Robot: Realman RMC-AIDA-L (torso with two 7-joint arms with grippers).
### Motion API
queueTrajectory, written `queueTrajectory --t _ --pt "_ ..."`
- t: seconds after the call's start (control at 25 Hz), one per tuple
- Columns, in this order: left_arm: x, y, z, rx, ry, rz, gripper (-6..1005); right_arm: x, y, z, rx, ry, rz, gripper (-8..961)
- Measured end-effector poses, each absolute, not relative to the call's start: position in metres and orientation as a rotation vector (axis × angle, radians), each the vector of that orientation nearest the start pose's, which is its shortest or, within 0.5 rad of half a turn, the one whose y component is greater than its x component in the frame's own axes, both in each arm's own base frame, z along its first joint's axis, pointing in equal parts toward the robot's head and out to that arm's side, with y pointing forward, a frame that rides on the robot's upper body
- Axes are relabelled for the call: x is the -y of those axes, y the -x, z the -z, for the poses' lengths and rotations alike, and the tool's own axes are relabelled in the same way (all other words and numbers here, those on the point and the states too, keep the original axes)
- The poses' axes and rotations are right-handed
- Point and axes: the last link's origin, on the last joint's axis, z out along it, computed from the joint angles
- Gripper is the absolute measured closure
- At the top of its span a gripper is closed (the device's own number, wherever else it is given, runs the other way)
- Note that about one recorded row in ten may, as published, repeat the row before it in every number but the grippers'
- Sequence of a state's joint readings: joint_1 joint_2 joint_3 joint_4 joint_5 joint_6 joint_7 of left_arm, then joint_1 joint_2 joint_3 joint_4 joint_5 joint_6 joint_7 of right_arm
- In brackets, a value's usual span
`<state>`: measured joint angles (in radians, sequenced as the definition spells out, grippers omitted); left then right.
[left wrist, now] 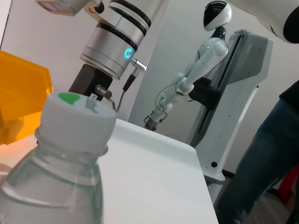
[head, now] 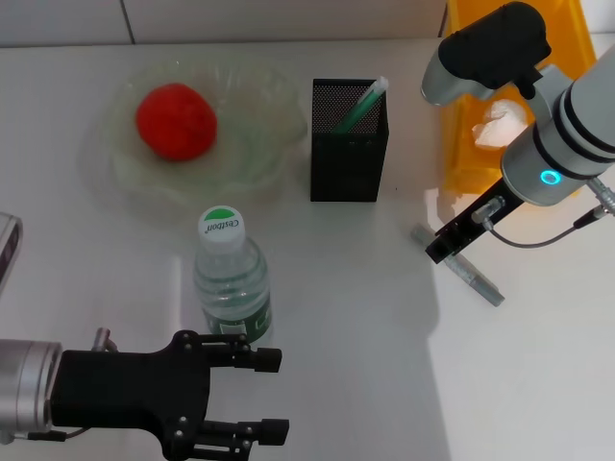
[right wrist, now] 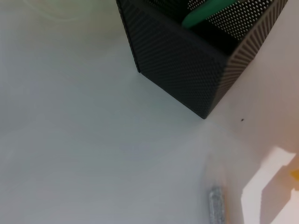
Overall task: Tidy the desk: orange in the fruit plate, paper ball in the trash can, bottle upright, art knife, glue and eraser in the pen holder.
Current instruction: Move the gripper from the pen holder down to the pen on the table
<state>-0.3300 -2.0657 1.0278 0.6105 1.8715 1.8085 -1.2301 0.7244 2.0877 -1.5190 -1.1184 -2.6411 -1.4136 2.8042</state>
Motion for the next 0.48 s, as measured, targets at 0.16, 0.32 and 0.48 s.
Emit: queueTrajectory --t 0.16,0.32,0.48 --pt "-0.2282 0.2764 0.031 0.557 3.078 0.859 259 -0.3695 -0.1792 0.0448 -1.087 2.464 0.59 548" --pt "-0.2282 0.2765 0.0309 0.555 3.078 0.858 259 -0.3696 -0.1799 0.0472 -1.087 2.462 0.603 620" --pt "-0.2281 0.2767 0.0308 0.553 3.077 0.858 259 -0.3699 -0.1817 0.0504 -1.089 2.462 0.624 645"
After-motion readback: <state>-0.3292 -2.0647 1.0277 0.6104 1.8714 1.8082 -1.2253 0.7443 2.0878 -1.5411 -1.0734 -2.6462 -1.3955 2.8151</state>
